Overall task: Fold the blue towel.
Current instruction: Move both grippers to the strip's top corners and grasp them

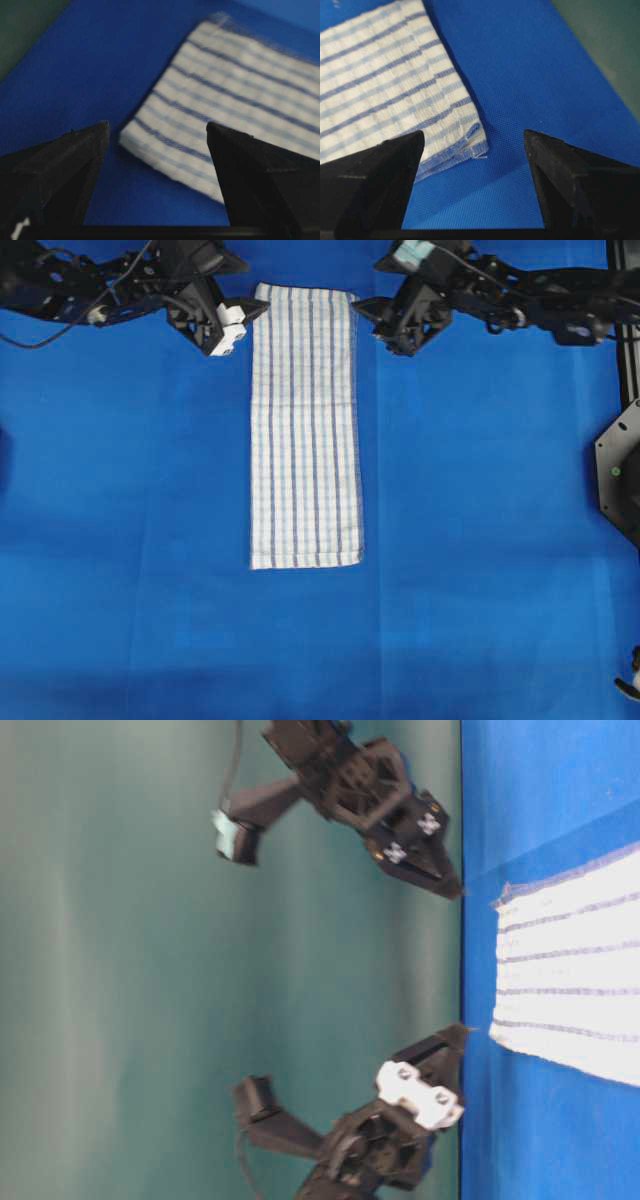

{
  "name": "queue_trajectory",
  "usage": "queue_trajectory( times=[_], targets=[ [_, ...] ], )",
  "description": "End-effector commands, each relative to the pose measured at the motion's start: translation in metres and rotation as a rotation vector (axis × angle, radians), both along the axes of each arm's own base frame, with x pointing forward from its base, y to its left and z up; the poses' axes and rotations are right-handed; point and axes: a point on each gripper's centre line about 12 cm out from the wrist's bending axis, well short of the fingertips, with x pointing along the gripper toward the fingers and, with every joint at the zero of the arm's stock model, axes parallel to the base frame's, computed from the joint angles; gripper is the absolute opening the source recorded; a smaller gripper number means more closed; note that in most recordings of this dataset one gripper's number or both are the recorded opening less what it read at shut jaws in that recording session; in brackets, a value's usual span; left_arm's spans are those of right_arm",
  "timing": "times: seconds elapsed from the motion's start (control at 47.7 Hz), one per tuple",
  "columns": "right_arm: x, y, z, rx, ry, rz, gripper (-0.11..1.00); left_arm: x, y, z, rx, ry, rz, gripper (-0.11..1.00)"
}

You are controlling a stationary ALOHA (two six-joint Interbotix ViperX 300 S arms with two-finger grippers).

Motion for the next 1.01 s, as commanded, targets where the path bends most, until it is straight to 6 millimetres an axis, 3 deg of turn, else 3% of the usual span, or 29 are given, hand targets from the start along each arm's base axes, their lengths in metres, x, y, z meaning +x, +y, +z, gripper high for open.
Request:
queue_trajectory(
  times=[0.0,0.251,0.524,0.607,0.859,0.984],
  targets=[
    [0.009,-0.010,0.002,-0.011,-0.027,-0.018,0.84,0.004,0.011,0.002,0.018,-0.028,0.018,0.74],
    [0.016,-0.023,-0.030,0.024,0.007,-0.060,0.84,0.007,0.026,-0.019,0.023,-0.031,0.045,0.74],
    [0.015,-0.023,-0.040,0.040,0.022,-0.069,0.79,0.016,0.029,-0.038,0.011,-0.010,0.042,0.67],
    [0.015,-0.022,-0.041,0.044,0.027,-0.065,0.68,0.015,0.029,-0.038,0.009,-0.007,0.042,0.56],
    [0.018,-0.015,-0.042,0.045,0.032,-0.047,0.09,0.017,0.023,-0.039,0.011,-0.004,0.025,0.09],
    [0.018,-0.015,-0.042,0.043,0.031,-0.046,0.07,0.019,0.022,-0.038,0.023,-0.001,0.014,0.06]
  ],
)
